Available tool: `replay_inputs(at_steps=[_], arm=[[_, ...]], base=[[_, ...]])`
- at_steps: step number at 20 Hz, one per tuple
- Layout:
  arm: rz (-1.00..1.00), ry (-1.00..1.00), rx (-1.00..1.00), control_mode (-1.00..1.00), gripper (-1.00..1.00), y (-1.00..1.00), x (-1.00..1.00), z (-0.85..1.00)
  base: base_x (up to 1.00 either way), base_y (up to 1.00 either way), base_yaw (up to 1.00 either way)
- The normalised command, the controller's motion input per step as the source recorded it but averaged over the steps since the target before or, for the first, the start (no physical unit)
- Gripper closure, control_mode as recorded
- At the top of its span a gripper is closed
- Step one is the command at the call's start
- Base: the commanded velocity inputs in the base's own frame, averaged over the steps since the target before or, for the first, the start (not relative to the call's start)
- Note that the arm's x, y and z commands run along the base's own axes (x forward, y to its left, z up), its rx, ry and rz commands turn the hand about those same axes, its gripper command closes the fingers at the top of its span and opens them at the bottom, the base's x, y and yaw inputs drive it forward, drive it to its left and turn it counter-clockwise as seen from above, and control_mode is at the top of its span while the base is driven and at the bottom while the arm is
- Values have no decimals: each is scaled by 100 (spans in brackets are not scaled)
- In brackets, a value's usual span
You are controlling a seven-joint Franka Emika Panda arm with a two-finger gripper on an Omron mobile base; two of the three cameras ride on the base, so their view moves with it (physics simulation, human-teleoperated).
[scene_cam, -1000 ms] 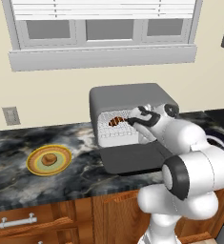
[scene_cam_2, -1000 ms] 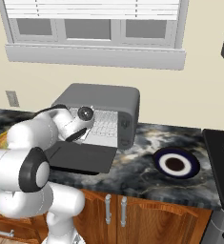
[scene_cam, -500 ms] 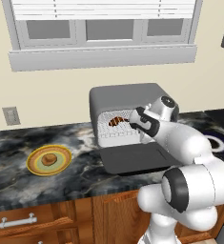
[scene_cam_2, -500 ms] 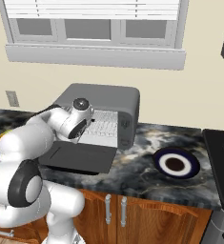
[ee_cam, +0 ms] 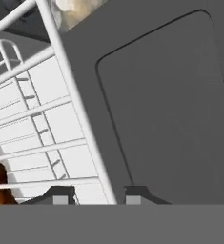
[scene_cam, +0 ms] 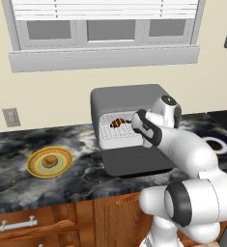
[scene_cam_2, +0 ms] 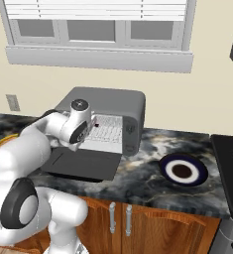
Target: Open the toaster oven door. Place the bread on the top rack in the toaster oven and place the chicken drumstick on the bottom rack.
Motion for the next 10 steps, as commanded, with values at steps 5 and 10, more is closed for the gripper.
replay_inputs(at_steps=[5,10], arm=[[-7,14,0,-100,100,1,-37,-43],[-7,15,0,-100,100,2,-40,-42]], base=[[0,0,0],[0,0,0]])
